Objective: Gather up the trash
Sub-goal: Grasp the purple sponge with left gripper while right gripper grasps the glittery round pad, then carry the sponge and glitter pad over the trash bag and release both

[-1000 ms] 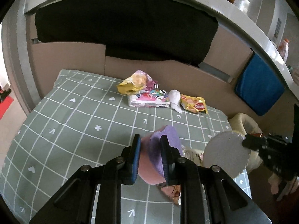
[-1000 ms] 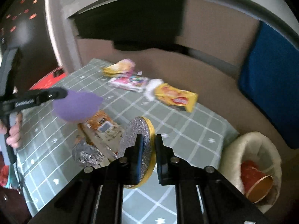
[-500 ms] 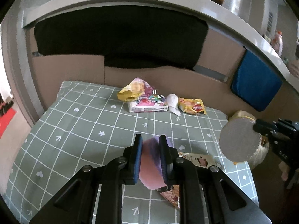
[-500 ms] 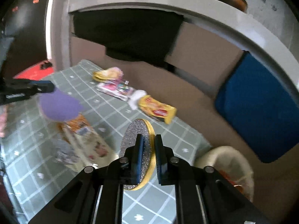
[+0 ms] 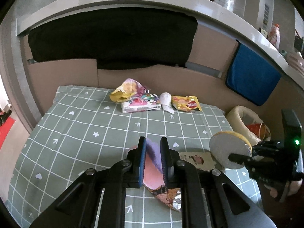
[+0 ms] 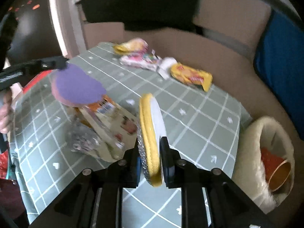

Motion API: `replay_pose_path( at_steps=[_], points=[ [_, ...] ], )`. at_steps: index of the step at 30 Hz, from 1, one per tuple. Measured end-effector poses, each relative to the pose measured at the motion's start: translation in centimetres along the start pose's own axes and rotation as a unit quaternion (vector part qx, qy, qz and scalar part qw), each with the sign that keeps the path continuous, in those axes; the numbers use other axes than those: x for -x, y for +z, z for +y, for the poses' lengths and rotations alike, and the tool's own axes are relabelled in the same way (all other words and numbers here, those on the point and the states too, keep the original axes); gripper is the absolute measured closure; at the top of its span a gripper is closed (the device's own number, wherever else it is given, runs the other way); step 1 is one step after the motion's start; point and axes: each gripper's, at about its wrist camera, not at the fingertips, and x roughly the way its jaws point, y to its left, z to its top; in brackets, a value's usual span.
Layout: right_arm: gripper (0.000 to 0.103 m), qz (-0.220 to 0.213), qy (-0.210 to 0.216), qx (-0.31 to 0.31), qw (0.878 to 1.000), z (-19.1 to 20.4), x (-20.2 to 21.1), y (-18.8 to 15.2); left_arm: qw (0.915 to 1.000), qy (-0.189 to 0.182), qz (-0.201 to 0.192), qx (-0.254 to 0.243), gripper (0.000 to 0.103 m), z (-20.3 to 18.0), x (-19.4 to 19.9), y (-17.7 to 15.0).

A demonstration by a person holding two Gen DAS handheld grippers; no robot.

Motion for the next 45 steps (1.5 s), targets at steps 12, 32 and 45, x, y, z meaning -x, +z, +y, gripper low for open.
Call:
replay_pose_path(
  at_steps=[12,32,45],
  points=[
    [0.09,-0.03,0.04,-0.055,0.997,-2.6,1.6,-0.2,0.9829,-0.067,0.048,0.165,0.051,7.3,-1.3,-0.4],
    [0.089,-0.012,0.048,-0.063,0.997,-3.4,0.2,-2.1,0.9814,-0.08,0.15,0.09,0.041,4.6,-6.3,-3.9],
    [0.088,-0.041,0.037,-0.059,0.997,-4.0,2.1,-2.2,0.9725,-0.074,0.158,0.154,0.045,3.6,-6.3,-4.4]
  ],
)
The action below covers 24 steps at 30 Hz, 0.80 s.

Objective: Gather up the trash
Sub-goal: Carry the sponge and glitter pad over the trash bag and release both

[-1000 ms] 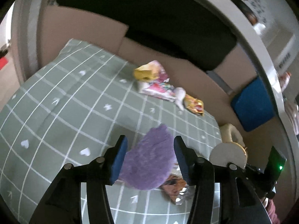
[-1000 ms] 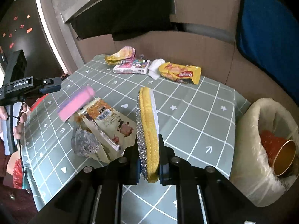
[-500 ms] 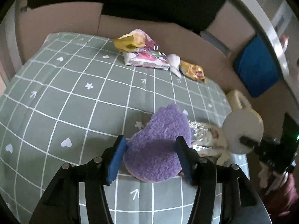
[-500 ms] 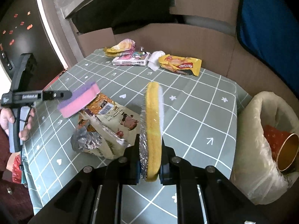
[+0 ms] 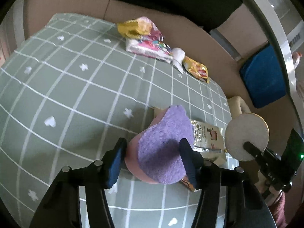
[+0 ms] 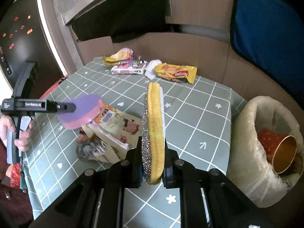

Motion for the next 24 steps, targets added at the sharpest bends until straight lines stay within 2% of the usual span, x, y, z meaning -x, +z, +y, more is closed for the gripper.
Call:
replay_pose_path(
  at_steps=[5,8,11,17,20,24],
  points=[
    [0.088,-0.006,0.007,-0.022,1.0,-0.7,0.5,0.4,0.9998,0.018,-0.008,0.004,0.045,-1.2,-0.3,-0.6],
    [0.089,-0.018,0.012,-0.023,1.0,-0.8,1.5,0.6,0.9988,0.031,-0.033,-0.021,0.058,-2.5,0.6,-1.0],
    [0.089,-0.027,0.008,-0.012,1.0,-0.4,2.4,0.6,0.9935,0.053,-0.073,-0.07,0.068,-4.8,2.3,-1.7],
    [0.089,-0.023,0.006,-0.011,1.0,-0.3,2.5,0.4,0.9688,0.121,-0.146,-0.159,0.072,-9.2,4.8,-3.5],
    [0.089,-0.025,0.009,-0.01,1.0,-0.1,2.7,0.2,0.9618,0.133,-0.169,-0.169,0.072,-10.3,5.8,-3.8],
    [0.089,-0.046,0.008,-0.013,0.999,-0.1,4.3,0.7,0.9406,0.16,-0.232,-0.19,0.072,-12.9,8.3,-4.0]
  ],
)
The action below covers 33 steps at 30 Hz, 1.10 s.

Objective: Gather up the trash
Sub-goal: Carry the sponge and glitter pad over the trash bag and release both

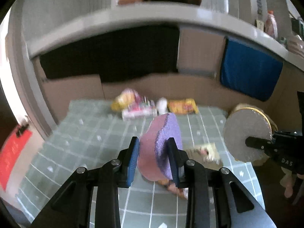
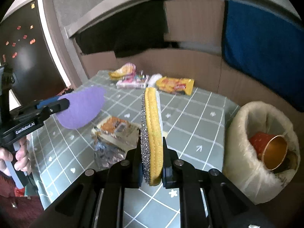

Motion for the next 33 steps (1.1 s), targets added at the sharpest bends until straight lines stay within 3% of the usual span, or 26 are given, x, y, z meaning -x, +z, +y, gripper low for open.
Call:
replay_pose_path(
  at_steps=[4,8,15,20,28,33],
  points=[
    [0.089,-0.042,-0.004,-0.004,0.999,-0.2,3.4,1.9,0.9974,0.016,-0.068,-0.016,0.072,-2.1,3.6,2.4],
    [0.089,-0.082,-0.019,0.005,0.996,-0.5,7.2,3.5,0.9943,0.004,-0.104,-0.022,0.072,-4.6,6.1,4.5],
    [0.089,-0.138,-0.082,0.018,0.987,-3.0,13.8,4.7,0.9905,-0.053,-0.125,-0.023,0.072,-10.4,7.9,7.8],
    [0.089,-0.156,-0.126,-0.007,0.98,-7.4,17.6,4.3,0.9867,-0.096,-0.126,-0.037,0.072,-16.2,7.2,9.4],
    [0.089,-0.135,-0.179,-0.061,0.972,-16.0,18.2,1.8,0.9824,-0.161,-0.081,-0.05,0.071,-23.9,1.6,10.4],
    [0.089,-0.109,-0.182,-0.094,0.973,-19.5,15.9,0.5,0.9779,-0.209,-0.011,-0.009,0.071,-26.0,-4.5,9.5]
  ],
)
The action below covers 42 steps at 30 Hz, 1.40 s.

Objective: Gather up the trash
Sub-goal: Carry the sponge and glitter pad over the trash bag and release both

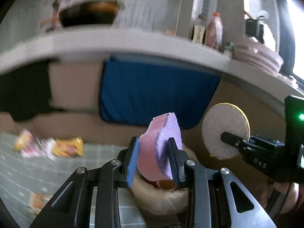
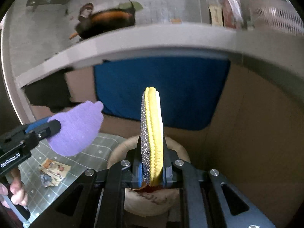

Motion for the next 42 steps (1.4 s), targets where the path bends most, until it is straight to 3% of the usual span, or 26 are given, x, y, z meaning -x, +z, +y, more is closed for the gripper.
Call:
replay_pose_path(
  at_steps=[6,22,26,28,30,32,37,42],
  points=[
    [0.089,0.039,0.007,-0.014,0.999,-1.1,-4.8,-1.7,0.9976,0.005,0.053,0.044,0.071,2.0,-5.5,-2.1],
    [0.089,0.078,0.024,-0.033,0.996,-2.2,-11.6,-2.7,0.991,-0.008,0.11,0.076,0.071,4.0,-12.1,-2.9],
    [0.089,0.087,0.024,-0.037,0.995,-2.3,-13.0,-2.9,0.9847,-0.029,0.154,0.076,0.069,4.3,-14.6,-3.8],
    [0.088,0.089,0.024,-0.037,0.995,-2.4,-13.6,-3.2,0.9796,-0.052,0.174,0.086,0.061,4.8,-15.5,-4.2],
    [0.073,0.093,0.016,-0.043,0.995,-2.6,-14.0,-3.8,0.9754,-0.082,0.17,0.115,0.052,5.8,-15.4,-4.0],
    [0.065,0.087,0.016,-0.05,0.995,-2.8,-13.8,-4.1,0.9772,-0.091,0.141,0.13,0.048,6.7,-14.1,-3.2],
    [0.063,0.049,0.023,-0.052,0.997,-2.4,-11.1,-3.1,0.9843,-0.075,0.102,0.123,0.047,8.4,-10.2,-0.8],
    [0.062,0.023,0.023,-0.042,0.999,-0.5,-8.2,-1.4,0.9939,-0.008,0.047,0.1,0.047,12.5,-4.5,0.5]
  ],
)
